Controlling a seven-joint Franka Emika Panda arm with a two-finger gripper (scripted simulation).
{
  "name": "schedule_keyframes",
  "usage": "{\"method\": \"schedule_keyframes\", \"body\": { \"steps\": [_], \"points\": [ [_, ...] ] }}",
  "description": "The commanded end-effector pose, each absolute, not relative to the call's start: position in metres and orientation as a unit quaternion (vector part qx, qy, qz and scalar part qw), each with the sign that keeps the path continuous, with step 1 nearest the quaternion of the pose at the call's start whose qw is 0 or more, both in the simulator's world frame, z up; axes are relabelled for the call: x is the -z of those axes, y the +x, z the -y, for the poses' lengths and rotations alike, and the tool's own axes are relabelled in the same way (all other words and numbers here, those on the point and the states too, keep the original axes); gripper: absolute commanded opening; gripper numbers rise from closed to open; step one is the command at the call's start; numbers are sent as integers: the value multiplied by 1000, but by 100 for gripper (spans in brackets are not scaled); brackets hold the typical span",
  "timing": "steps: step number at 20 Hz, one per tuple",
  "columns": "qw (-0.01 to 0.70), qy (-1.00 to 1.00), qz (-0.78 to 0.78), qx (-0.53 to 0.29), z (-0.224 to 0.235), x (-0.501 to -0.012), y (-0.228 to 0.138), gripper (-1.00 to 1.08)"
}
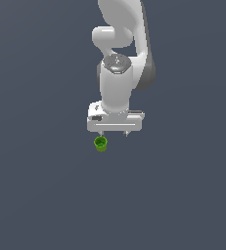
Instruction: Pick up the object and move it to a goal position.
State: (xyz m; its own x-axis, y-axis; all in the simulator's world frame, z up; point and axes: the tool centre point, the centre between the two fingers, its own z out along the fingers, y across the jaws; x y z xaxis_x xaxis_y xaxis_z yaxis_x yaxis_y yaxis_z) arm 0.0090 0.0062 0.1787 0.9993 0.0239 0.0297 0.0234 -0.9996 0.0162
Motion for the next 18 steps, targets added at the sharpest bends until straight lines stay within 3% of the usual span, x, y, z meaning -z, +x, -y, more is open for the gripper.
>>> {"method": "schedule_keyframes", "body": {
  "steps": [1,12,18],
  "points": [
    [8,1000,-12,-15,-6,-179,9,100],
    [3,999,-6,-32,9,-196,15,100],
    [3,1000,7,-26,17,-178,11,100]
  ]
}}
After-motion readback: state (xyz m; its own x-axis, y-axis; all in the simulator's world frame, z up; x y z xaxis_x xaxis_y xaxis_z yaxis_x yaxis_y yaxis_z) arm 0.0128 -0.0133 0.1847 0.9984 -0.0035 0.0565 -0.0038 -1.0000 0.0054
